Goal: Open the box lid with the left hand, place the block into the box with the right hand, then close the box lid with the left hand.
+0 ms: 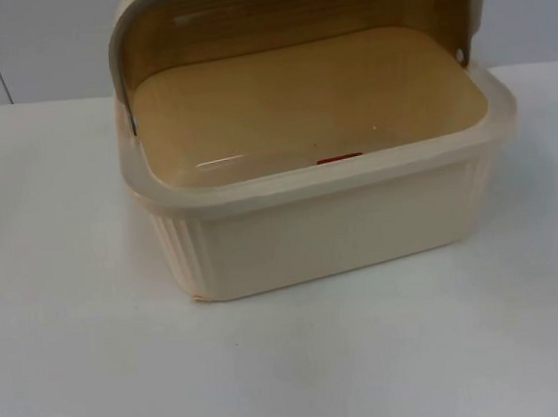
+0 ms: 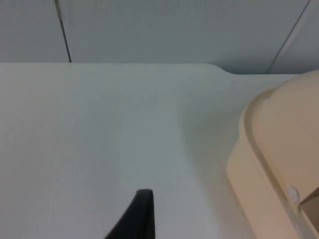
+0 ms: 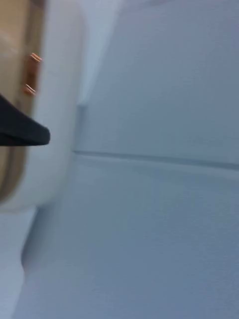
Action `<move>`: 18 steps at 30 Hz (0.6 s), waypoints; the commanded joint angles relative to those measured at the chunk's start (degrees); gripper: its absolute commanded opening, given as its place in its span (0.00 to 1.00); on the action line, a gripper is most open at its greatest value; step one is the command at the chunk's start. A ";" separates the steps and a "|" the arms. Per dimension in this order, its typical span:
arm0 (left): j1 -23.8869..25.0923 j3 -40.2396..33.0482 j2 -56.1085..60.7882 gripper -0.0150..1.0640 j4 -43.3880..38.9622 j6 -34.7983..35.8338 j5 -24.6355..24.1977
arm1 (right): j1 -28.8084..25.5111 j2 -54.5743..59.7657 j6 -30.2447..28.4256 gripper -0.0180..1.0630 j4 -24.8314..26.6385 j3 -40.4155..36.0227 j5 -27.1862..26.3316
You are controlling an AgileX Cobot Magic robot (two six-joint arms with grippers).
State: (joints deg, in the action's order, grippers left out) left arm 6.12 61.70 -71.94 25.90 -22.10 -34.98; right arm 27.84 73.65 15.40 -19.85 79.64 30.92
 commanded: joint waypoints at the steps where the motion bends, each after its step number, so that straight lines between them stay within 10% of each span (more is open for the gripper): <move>1: 0.22 -0.34 0.03 0.99 0.83 -0.04 0.74 | -3.48 -1.13 0.40 0.98 0.26 2.89 -0.86; 9: 0.22 -0.34 0.03 0.99 0.72 -0.04 0.74 | -17.86 -1.93 -2.63 0.98 2.45 4.94 0.63; 14: 0.22 -0.34 0.03 0.99 0.72 -0.04 0.96 | -28.72 -1.93 -23.14 0.98 27.76 3.86 1.94; 18: 0.22 -0.34 0.03 0.99 0.48 -0.14 0.97 | -33.49 -1.93 -27.83 0.98 33.07 1.84 2.16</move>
State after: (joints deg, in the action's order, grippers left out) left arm 6.12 61.70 -71.94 25.90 -22.10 -34.62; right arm -3.53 72.28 -9.14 10.27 82.70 32.88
